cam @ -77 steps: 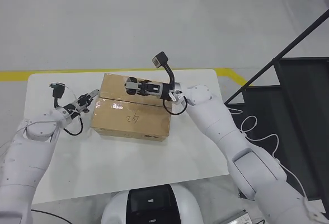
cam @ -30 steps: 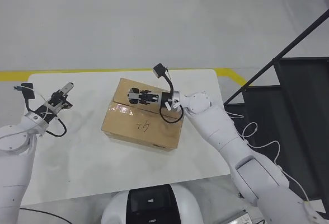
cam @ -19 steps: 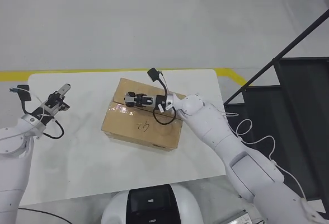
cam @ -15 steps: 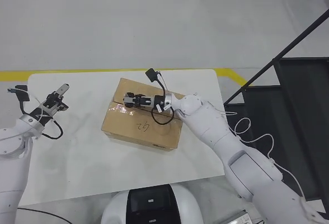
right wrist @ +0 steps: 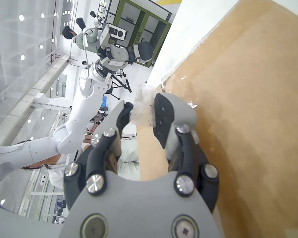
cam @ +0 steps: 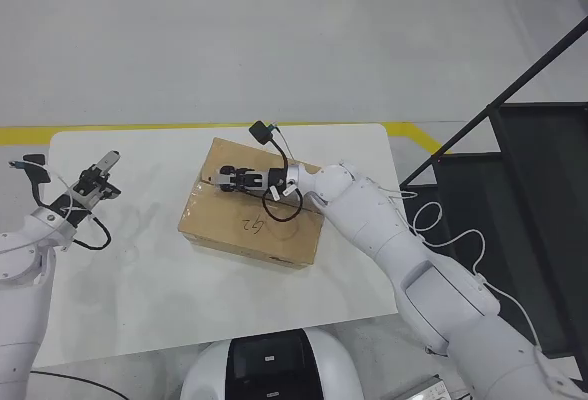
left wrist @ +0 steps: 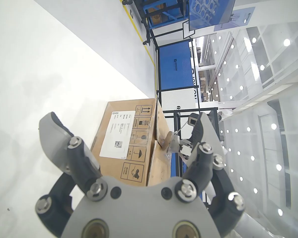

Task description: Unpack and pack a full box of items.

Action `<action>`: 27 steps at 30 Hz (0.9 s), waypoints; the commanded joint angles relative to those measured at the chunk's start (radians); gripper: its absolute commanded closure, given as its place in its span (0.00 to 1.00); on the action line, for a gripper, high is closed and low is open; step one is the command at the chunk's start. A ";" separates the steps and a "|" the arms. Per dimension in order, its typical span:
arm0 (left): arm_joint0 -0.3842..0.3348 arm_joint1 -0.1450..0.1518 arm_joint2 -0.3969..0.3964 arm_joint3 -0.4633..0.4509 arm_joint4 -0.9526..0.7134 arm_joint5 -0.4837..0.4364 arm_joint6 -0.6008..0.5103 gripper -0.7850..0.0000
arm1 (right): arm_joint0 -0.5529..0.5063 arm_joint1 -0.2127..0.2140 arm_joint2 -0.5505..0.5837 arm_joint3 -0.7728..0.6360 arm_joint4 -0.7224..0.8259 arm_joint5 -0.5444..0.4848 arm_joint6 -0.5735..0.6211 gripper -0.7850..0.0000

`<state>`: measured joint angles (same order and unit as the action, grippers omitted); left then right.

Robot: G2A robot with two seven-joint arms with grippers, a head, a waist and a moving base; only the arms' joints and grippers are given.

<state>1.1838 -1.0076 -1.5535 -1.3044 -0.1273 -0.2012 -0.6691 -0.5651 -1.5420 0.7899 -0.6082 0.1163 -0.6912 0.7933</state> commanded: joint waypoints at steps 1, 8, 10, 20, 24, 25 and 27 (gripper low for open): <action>-0.002 -0.001 0.003 0.009 -0.007 -0.008 -0.002 0.00 | 0.003 0.000 -0.001 -0.008 -0.015 -0.002 -0.006 0.00; -0.028 -0.005 0.020 0.048 -0.031 -0.049 -0.019 0.00 | 0.007 0.007 0.004 -0.062 -0.069 -0.002 -0.011 0.00; -0.038 -0.006 0.027 0.061 -0.037 -0.061 -0.030 0.00 | 0.004 0.010 0.007 -0.084 -0.081 0.001 -0.007 0.00; -0.102 -0.022 0.105 0.137 -0.071 -0.123 -0.076 0.00 | -0.011 0.025 0.017 -0.179 -0.148 0.055 0.009 0.00; -0.131 -0.027 0.131 0.170 -0.077 -0.143 -0.100 0.00 | -0.009 0.026 0.019 -0.206 -0.153 0.077 0.015 0.00; -0.137 -0.028 0.136 0.178 -0.076 -0.147 -0.107 0.00 | -0.007 0.025 0.019 -0.213 -0.152 0.081 0.016 0.00; -0.149 -0.029 0.142 0.198 -0.083 -0.152 -0.118 0.00 | -0.004 0.025 0.019 -0.227 -0.157 0.084 0.016 0.00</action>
<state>1.0396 -1.0363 -1.4136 -1.1168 -0.2063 -0.3523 -0.7824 -0.5703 -1.5170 0.8091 -0.8296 -0.0379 -0.6076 0.8098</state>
